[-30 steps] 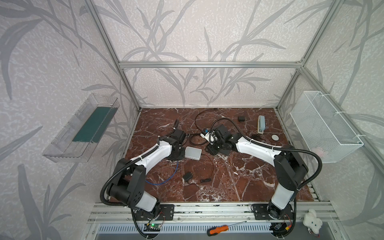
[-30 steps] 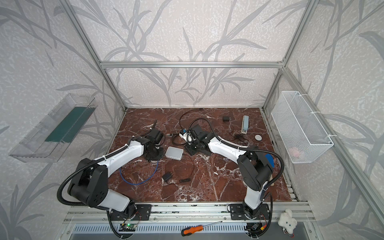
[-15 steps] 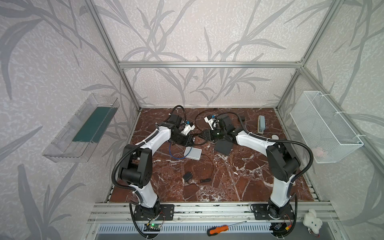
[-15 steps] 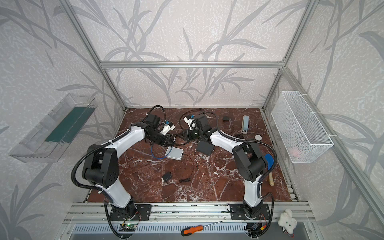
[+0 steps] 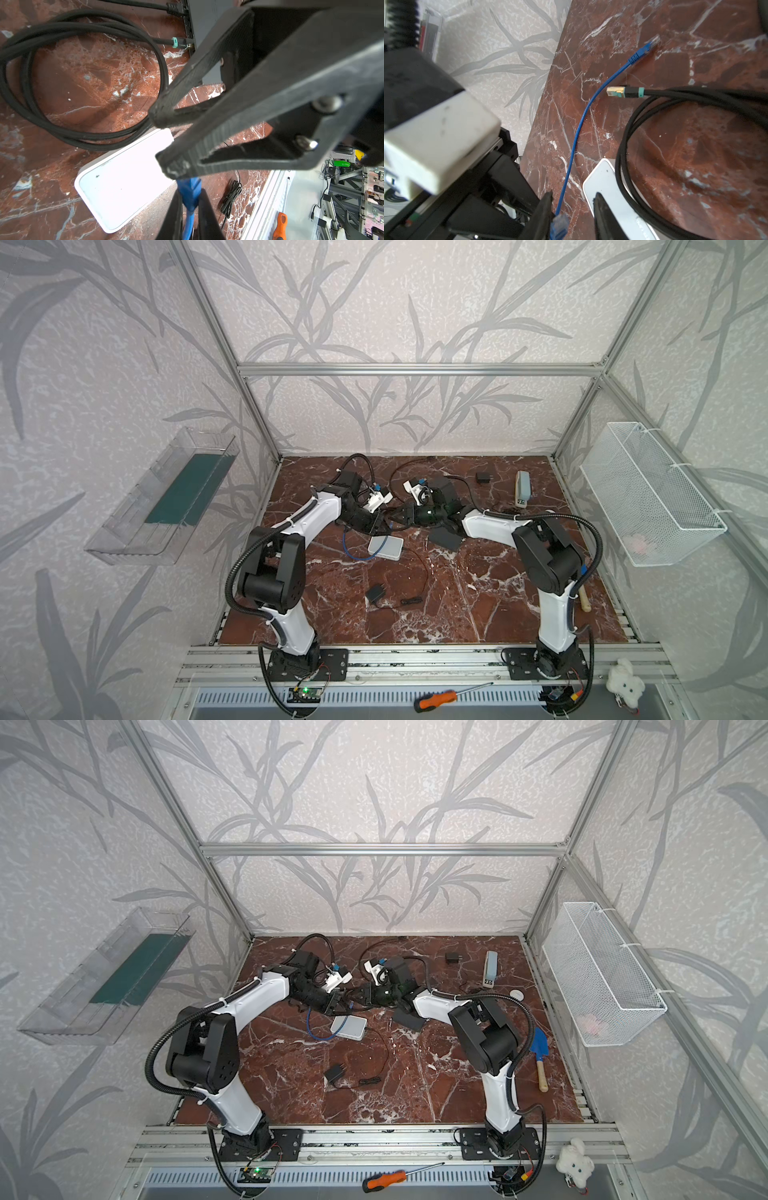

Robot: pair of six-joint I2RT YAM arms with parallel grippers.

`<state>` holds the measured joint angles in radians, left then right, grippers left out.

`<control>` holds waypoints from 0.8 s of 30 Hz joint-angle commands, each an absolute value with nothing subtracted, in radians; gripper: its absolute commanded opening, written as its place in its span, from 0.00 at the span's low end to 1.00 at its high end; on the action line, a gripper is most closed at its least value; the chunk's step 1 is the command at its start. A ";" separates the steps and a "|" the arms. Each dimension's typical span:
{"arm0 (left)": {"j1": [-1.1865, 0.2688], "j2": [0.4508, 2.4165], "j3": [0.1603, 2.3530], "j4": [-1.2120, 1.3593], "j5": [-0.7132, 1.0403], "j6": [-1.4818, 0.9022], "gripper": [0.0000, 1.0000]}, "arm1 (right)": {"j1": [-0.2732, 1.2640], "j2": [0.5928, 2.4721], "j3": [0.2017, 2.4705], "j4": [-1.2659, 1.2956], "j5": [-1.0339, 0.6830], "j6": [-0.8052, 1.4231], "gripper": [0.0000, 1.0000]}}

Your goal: Insert the plug into the switch port

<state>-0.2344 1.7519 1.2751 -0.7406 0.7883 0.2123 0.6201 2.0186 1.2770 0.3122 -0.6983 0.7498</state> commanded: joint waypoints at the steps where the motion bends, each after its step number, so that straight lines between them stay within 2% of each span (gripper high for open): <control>1: -0.232 1.749 1.275 -0.748 0.827 0.245 0.13 | 0.627 2.028 1.291 0.349 -0.734 0.763 0.30; 6: -0.224 1.749 1.263 -0.733 0.833 0.232 0.13 | 0.629 2.010 1.257 0.361 -0.742 0.762 0.15; 10: -0.213 1.740 1.254 -0.728 0.816 0.226 0.14 | 0.629 1.999 1.248 0.354 -0.750 0.769 0.08; 16: -0.206 1.680 1.185 -0.676 0.743 0.163 0.35 | 0.629 1.990 1.255 0.241 -0.712 0.889 0.07; 24: -0.243 1.566 1.033 -0.565 0.652 0.056 0.41 | 0.635 1.996 1.295 0.108 -0.634 0.925 0.06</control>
